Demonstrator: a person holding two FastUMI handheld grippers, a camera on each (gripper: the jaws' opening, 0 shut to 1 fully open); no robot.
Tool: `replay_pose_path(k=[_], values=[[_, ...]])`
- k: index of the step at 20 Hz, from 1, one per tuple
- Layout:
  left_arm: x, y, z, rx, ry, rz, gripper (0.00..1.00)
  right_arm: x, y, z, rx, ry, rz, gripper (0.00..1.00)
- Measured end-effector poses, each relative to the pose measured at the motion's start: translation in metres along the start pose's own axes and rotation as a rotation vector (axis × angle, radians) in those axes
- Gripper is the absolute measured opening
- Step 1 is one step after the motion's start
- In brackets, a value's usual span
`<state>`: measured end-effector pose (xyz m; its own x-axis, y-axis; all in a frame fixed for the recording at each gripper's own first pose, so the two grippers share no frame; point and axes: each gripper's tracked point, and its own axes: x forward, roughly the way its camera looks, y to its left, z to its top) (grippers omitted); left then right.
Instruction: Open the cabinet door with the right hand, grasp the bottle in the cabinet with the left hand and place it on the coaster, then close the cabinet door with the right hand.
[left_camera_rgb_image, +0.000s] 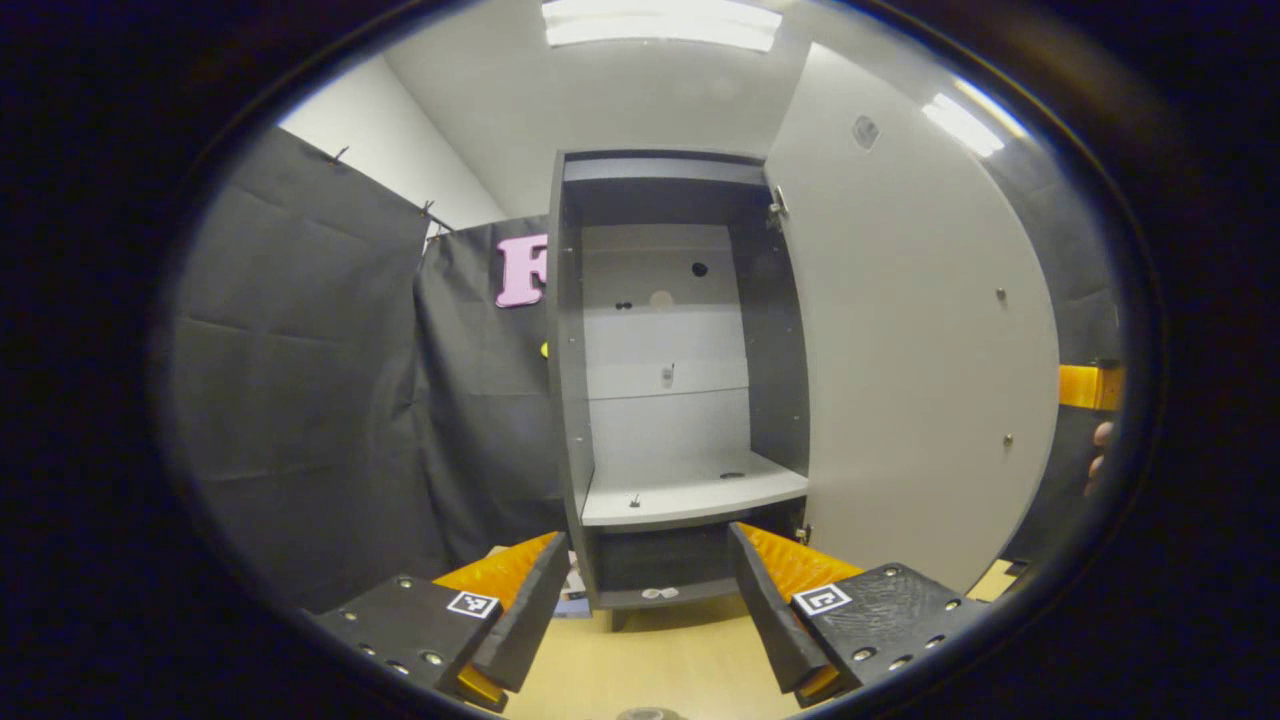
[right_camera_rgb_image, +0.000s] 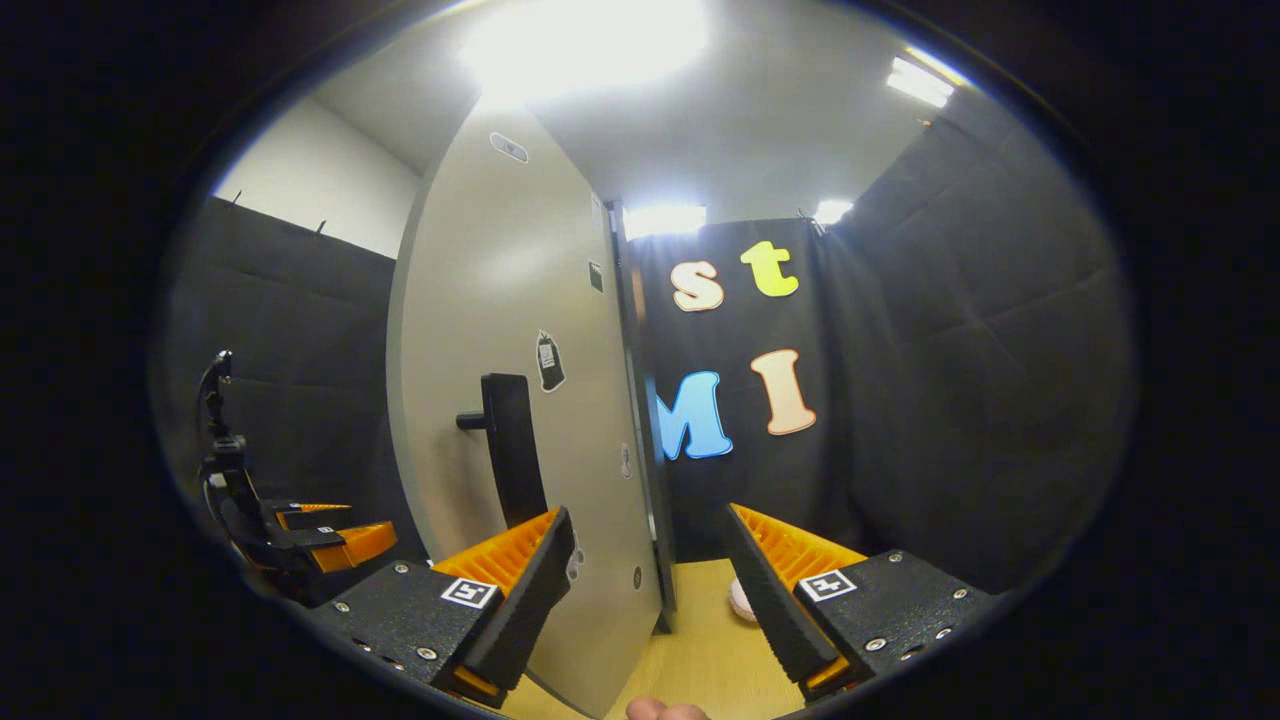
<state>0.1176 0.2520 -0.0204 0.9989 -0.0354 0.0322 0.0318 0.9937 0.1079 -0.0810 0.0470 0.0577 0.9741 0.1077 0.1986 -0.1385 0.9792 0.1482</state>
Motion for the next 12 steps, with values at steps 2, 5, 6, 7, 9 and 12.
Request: replay_pose_path(k=[2, 5, 6, 7, 9, 12], values=[[0.01, 0.014, -0.009, 0.027, 0.008, -0.011, 0.91, 0.003, 0.019, -0.003, 0.003, -0.006, 0.003, 0.94], [0.02, 0.033, -0.016, 0.049, -0.001, -0.034, 0.86, 0.014, 0.031, -0.009, -0.007, -0.009, -0.038, 0.94], [0.023, 0.04, -0.019, 0.056, -0.003, -0.039, 0.9, 0.017, 0.034, -0.011, 0.002, -0.014, -0.058, 0.94], [0.026, 0.046, -0.021, 0.06, -0.002, -0.045, 0.9, 0.021, 0.036, -0.014, 0.021, -0.012, -0.08, 0.94], [0.032, 0.055, -0.03, 0.056, 0.008, -0.059, 0.95, 0.025, 0.045, -0.022, 0.066, 0.006, -0.102, 0.94], [0.039, 0.068, -0.033, 0.038, 0.012, -0.052, 0.9, 0.034, 0.063, -0.019, 0.067, 0.011, -0.09, 0.94]])
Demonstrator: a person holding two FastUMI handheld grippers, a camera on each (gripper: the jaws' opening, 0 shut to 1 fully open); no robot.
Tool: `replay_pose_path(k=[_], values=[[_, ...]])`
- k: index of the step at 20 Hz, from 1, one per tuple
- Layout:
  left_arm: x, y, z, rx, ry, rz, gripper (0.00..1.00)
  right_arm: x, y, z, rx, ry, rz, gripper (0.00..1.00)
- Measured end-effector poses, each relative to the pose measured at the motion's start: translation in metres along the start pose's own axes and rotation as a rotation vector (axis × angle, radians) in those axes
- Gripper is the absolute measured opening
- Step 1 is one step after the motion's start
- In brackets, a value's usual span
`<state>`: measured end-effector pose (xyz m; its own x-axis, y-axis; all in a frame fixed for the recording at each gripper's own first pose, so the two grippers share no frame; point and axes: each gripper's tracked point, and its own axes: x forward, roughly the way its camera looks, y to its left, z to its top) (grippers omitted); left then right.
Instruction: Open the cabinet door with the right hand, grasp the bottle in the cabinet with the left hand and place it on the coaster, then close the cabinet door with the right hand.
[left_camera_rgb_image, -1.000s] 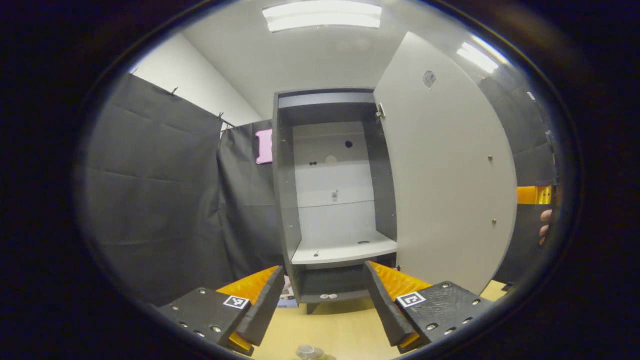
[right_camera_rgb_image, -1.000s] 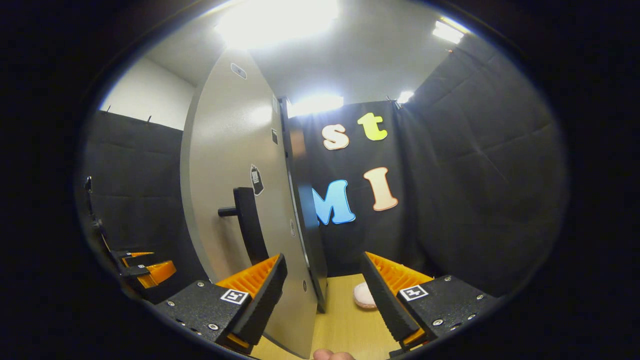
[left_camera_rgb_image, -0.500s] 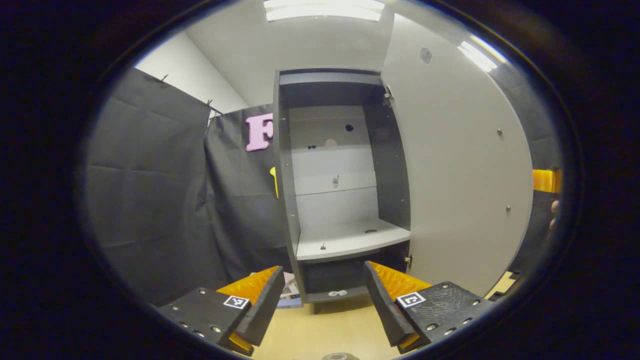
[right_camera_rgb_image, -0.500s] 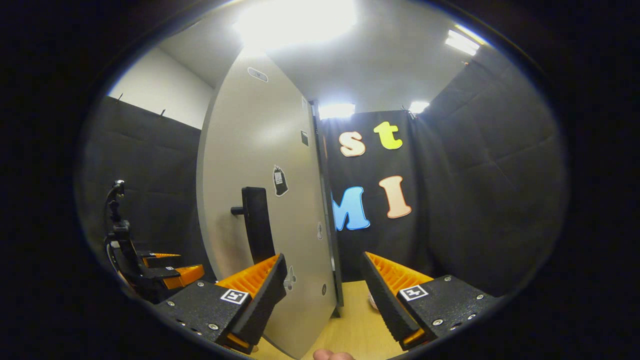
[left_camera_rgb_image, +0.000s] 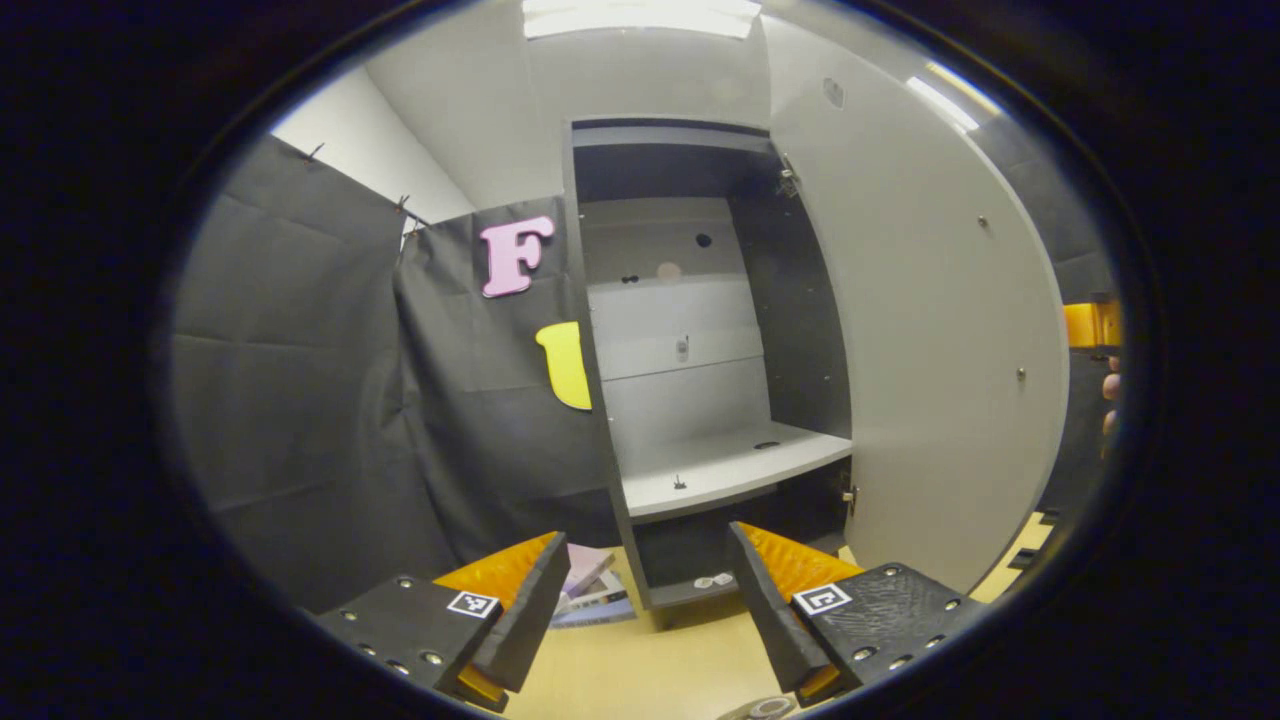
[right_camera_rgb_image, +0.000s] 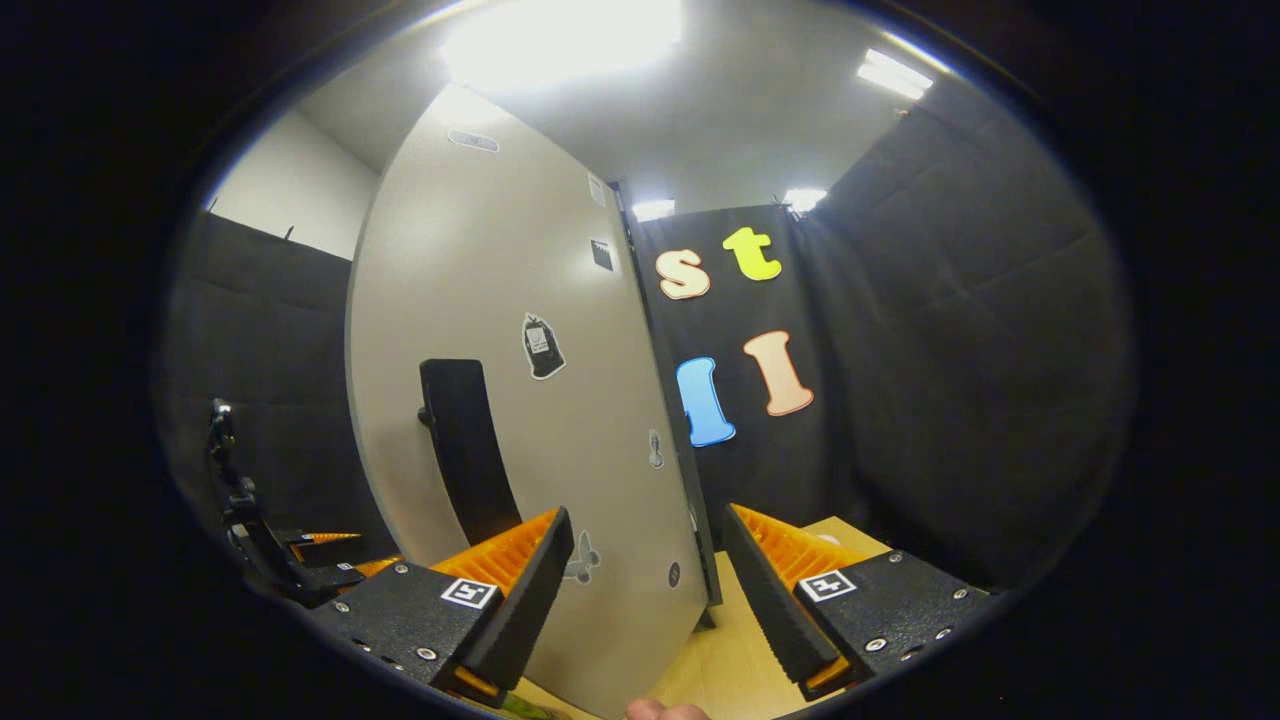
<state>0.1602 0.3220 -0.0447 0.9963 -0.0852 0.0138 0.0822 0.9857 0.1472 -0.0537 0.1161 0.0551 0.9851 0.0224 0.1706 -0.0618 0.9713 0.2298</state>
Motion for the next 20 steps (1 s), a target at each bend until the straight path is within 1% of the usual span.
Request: replay_pose_path(k=[2, 4, 6, 7, 8, 9, 12, 14, 17, 19, 20], values=[[0.002, 0.007, -0.001, -0.008, 0.003, 0.014, 0.91, 0.004, 0.012, -0.001, -0.029, -0.008, 0.024, 0.94], [0.003, 0.012, -0.001, 0.003, -0.002, 0.032, 0.9, 0.012, 0.022, -0.009, -0.015, -0.002, 0.058, 0.93], [-0.001, 0.019, -0.002, 0.016, 0.004, 0.066, 0.9, 0.02, 0.029, -0.025, -0.001, 0.043, 0.078, 0.94], [-0.003, 0.023, -0.002, 0.018, 0.011, 0.082, 0.95, 0.022, 0.033, -0.03, 0.01, 0.06, 0.094, 0.94], [-0.004, 0.022, -0.003, 0.012, 0.011, 0.085, 0.95, 0.026, 0.041, -0.029, 0.013, 0.068, 0.112, 0.94], [-0.005, 0.02, -0.002, 0.003, 0.012, 0.081, 0.9, 0.03, 0.046, -0.03, 0.005, 0.077, 0.123, 0.93], [-0.006, 0.025, -0.003, 0.008, 0.019, 0.099, 0.9, 0.04, 0.064, -0.033, -0.031, 0.078, 0.168, 0.93], [-0.004, 0.024, -0.002, -0.01, 0.016, 0.092, 0.9, 0.045, 0.074, -0.042, -0.041, 0.098, 0.195, 0.94], [-0.001, 0.022, 0.002, -0.033, -0.002, 0.073, 0.9, 0.045, 0.072, -0.048, -0.065, 0.119, 0.175, 0.94], [-0.003, 0.022, 0.006, -0.043, -0.018, 0.067, 0.9, 0.045, 0.066, -0.053, -0.109, 0.134, 0.145, 0.94], [-0.003, 0.021, 0.007, -0.053, -0.026, 0.06, 0.95, 0.043, 0.063, -0.054, -0.132, 0.135, 0.129, 0.94]])
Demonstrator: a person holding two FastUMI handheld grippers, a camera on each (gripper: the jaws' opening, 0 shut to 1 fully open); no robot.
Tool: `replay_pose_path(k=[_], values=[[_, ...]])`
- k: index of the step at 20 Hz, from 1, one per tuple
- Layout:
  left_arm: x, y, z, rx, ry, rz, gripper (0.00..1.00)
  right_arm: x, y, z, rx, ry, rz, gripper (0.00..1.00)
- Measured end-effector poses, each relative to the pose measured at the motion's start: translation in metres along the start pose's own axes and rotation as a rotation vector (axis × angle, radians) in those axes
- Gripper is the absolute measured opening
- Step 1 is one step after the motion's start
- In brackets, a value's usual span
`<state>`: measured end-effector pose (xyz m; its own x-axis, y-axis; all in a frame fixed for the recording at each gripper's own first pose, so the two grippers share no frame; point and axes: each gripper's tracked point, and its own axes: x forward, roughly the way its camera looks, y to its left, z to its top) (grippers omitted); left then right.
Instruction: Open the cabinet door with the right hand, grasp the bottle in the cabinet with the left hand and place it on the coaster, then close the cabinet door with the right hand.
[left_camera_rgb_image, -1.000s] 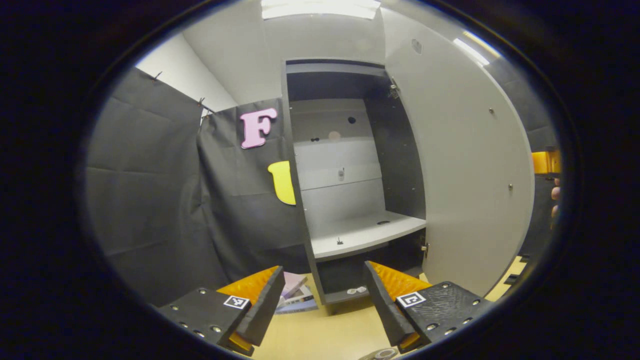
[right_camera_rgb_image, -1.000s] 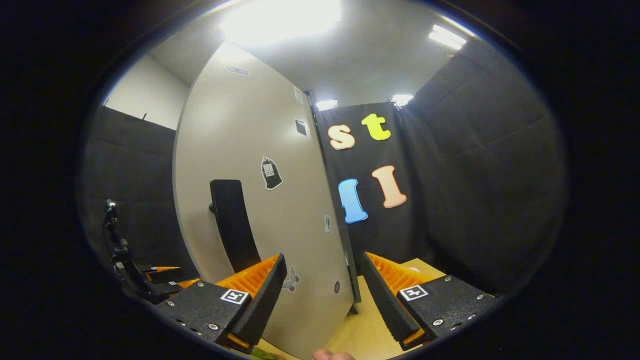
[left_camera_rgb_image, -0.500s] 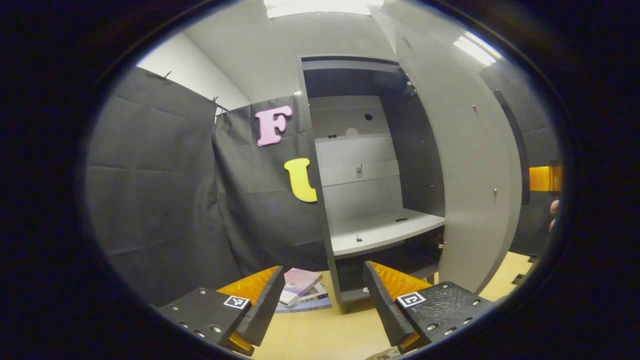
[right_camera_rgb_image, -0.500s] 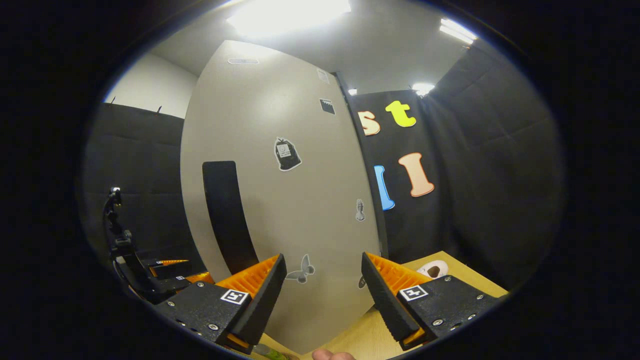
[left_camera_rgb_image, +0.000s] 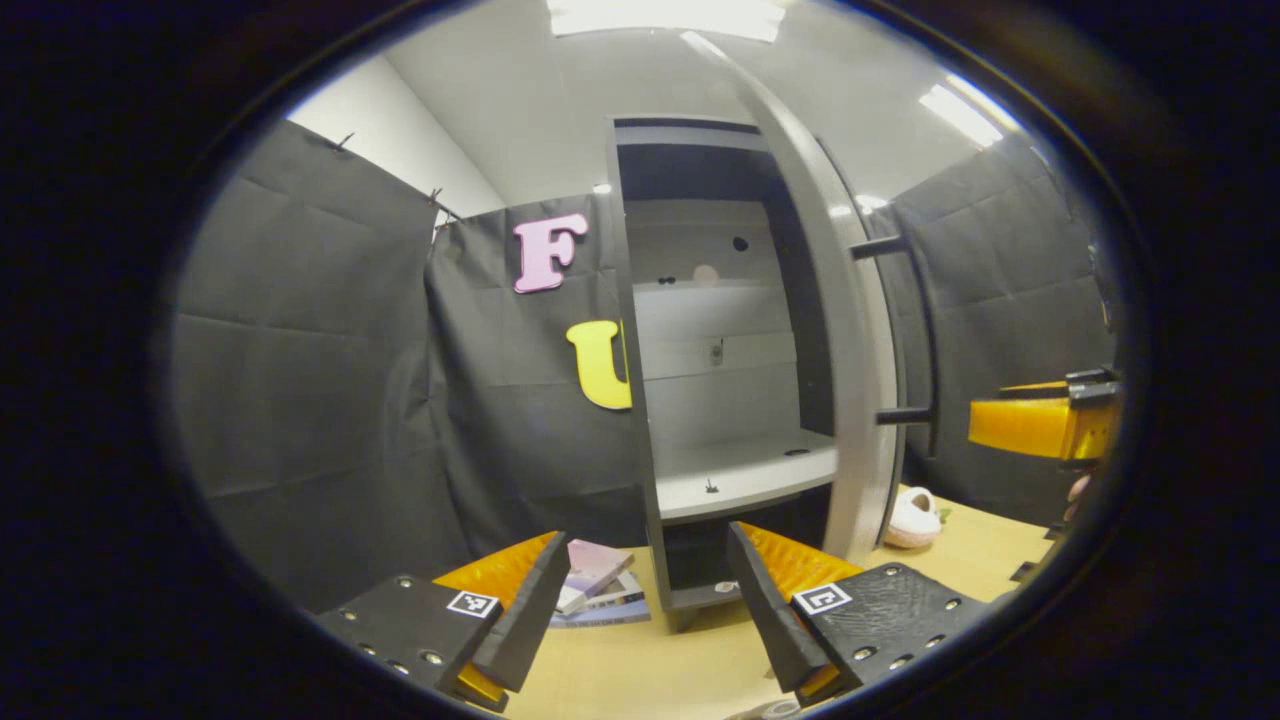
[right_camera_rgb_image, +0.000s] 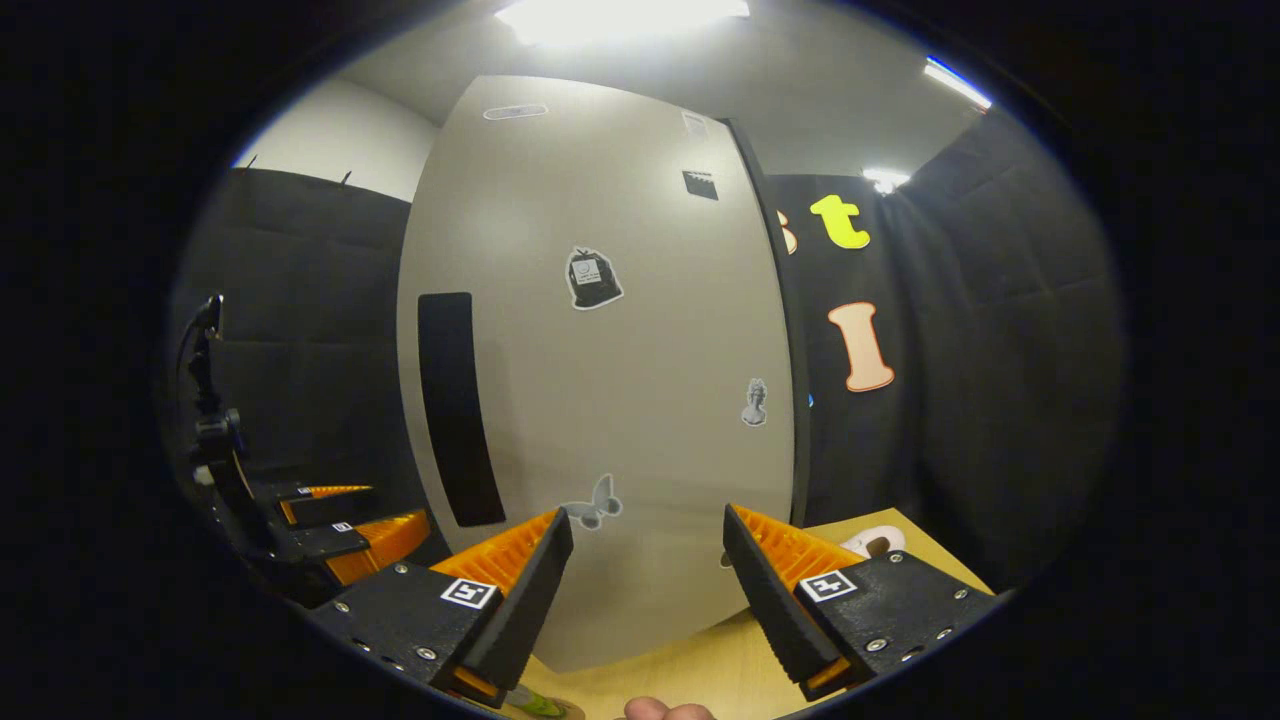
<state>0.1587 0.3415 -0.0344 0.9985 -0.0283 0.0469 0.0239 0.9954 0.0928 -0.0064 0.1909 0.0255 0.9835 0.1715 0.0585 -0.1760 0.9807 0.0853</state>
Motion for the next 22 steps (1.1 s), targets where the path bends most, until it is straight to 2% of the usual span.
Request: replay_pose_path(k=[1, 2, 4, 6, 7, 8, 9, 10, 11, 12, 16, 17, 18, 19, 20, 21, 22], values=[[0.0, -0.001, 0.001, -0.015, -0.005, -0.003, 0.95, 0.0, -0.003, 0.0, -0.015, -0.001, -0.015, 0.94], [-0.001, -0.002, 0.003, -0.033, -0.01, -0.002, 0.9, 0.001, -0.007, -0.002, -0.03, 0.001, -0.034, 0.94], [-0.003, -0.004, 0.008, -0.07, -0.01, 0.001, 0.9, 0.002, -0.011, -0.006, -0.043, 0.015, -0.061, 0.94], [-0.001, -0.015, 0.012, -0.101, -0.007, -0.023, 0.91, 0.005, -0.007, -0.005, -0.023, 0.018, -0.056, 0.95], [-0.001, -0.013, 0.014, -0.1, -0.006, -0.005, 0.86, 0.006, -0.008, -0.005, -0.018, 0.023, -0.07, 0.95], [-0.001, -0.011, 0.018, -0.092, -0.011, 0.016, 0.88, 0.004, -0.013, -0.006, -0.008, 0.024, -0.083, 0.91], [-0.001, -0.01, 0.018, -0.081, -0.005, 0.037, 0.89, 0.004, -0.015, -0.004, -0.003, 0.019, -0.094, 0.95], [0.001, -0.015, 0.015, -0.071, 0.007, 0.037, 0.91, 0.004, -0.019, -0.003, -0.005, 0.014, -0.114, 0.95], [0.002, -0.019, 0.013, -0.061, 0.021, 0.041, 0.95, 0.005, -0.018, -0.004, 0.001, 0.016, -0.106, 0.95], [0.001, -0.02, 0.014, -0.057, 0.021, 0.049, 0.95, 0.008, -0.016, -0.008, 0.005, 0.025, -0.1, 0.95], [0.0, -0.034, 0.028, -0.062, -0.024, 0.034, 0.95, 0.005, -0.019, -0.005, -0.005, 0.022, -0.099, 0.95], [0.001, -0.035, 0.031, -0.045, -0.028, 0.035, 0.9, 0.004, -0.021, -0.003, -0.008, 0.016, -0.097, 0.91], [0.001, -0.04, 0.034, -0.028, -0.036, 0.028, 0.95, 0.003, -0.021, 0.0, -0.008, 0.006, -0.095, 0.95], [0.0, -0.044, 0.038, -0.015, -0.05, 0.023, 0.9, 0.004, -0.021, 0.003, -0.006, -0.005, -0.091, 0.95], [0.0, -0.05, 0.041, -0.006, -0.063, 0.013, 0.9, 0.004, -0.022, 0.004, -0.008, -0.005, -0.094, 0.95], [0.0, -0.055, 0.043, 0.002, -0.066, 0.003, 0.95, 0.004, -0.023, 0.003, -0.016, -0.001, -0.099, 0.95], [0.001, -0.06, 0.041, 0.024, -0.059, -0.012, 0.9, 0.004, -0.024, 0.005, -0.023, -0.002, -0.101, 0.95]])
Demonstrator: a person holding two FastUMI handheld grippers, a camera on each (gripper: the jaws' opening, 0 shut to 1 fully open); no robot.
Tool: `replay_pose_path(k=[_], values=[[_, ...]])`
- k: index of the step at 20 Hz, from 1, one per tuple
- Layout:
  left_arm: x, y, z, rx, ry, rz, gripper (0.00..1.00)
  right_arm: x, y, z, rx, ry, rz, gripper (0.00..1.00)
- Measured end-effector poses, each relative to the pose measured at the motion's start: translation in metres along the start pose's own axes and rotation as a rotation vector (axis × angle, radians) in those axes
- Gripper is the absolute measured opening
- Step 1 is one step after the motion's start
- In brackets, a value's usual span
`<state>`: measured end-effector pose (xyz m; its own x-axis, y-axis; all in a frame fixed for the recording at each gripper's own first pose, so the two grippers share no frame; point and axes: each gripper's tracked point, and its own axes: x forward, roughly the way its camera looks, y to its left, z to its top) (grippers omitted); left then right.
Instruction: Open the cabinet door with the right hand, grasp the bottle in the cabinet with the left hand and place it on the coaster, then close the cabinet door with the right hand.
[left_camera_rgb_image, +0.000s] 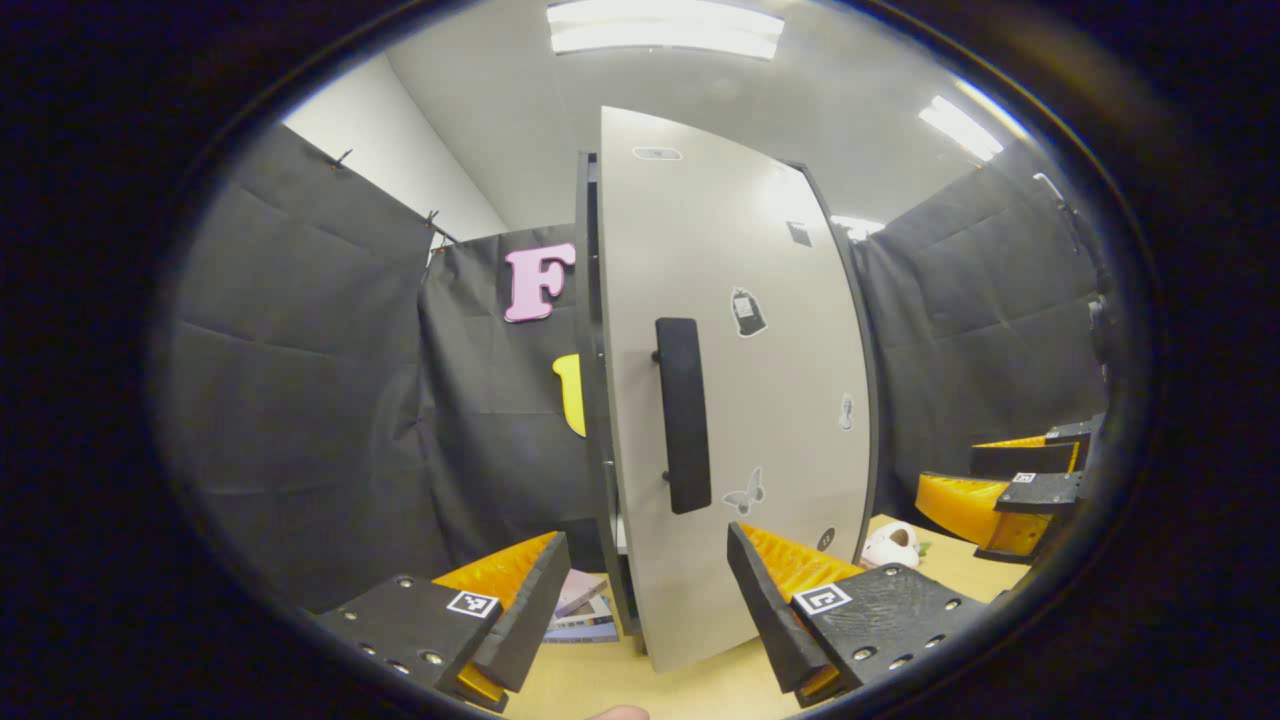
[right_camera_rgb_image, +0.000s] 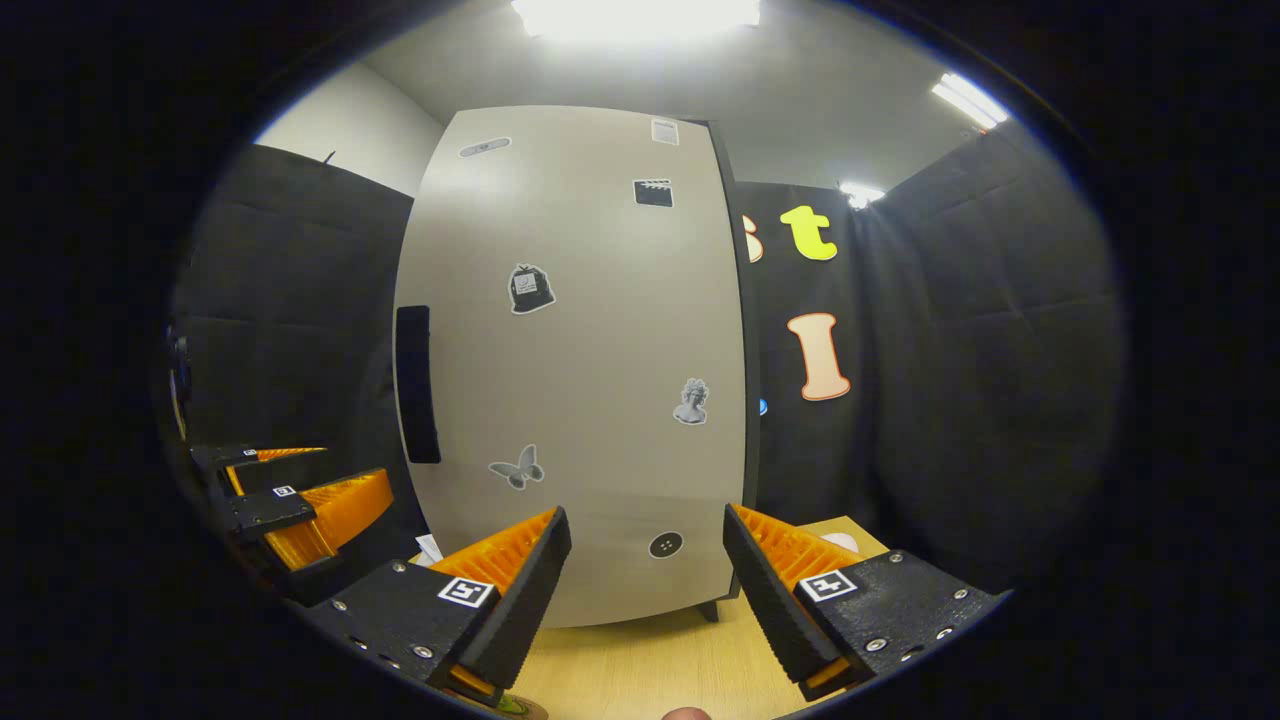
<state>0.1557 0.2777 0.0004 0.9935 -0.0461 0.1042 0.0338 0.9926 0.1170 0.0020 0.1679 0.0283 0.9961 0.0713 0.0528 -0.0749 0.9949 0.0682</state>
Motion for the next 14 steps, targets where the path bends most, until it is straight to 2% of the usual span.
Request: replay_pose_path(k=[2, 3, 4, 7, 12, 13, 14], values=[[0.001, -0.004, 0.0, 0.029, 0.013, -0.016, 0.91, 0.001, 0.002, 0.001, -0.004, -0.005, -0.001, 0.95], [0.001, -0.008, -0.001, 0.025, 0.017, -0.031, 0.95, 0.003, 0.004, -0.001, -0.005, 0.0, 0.0, 0.95], [0.001, -0.007, -0.003, 0.019, 0.013, -0.031, 0.91, 0.004, 0.005, -0.003, -0.006, 0.005, -0.001, 0.95], [0.004, -0.014, -0.008, -0.028, 0.007, -0.07, 0.91, 0.001, 0.014, -0.001, -0.01, -0.002, 0.01, 0.94], [0.002, -0.006, -0.008, -0.041, 0.013, -0.054, 0.95, 0.003, 0.021, 0.003, -0.067, -0.012, 0.014, 0.95], [0.001, -0.005, -0.008, -0.043, 0.014, -0.051, 0.9, 0.002, 0.024, 0.004, -0.065, -0.016, 0.021, 0.95], [0.002, -0.003, -0.009, -0.052, 0.014, -0.049, 0.95, 0.002, 0.027, 0.006, -0.066, -0.019, 0.024, 0.95]])
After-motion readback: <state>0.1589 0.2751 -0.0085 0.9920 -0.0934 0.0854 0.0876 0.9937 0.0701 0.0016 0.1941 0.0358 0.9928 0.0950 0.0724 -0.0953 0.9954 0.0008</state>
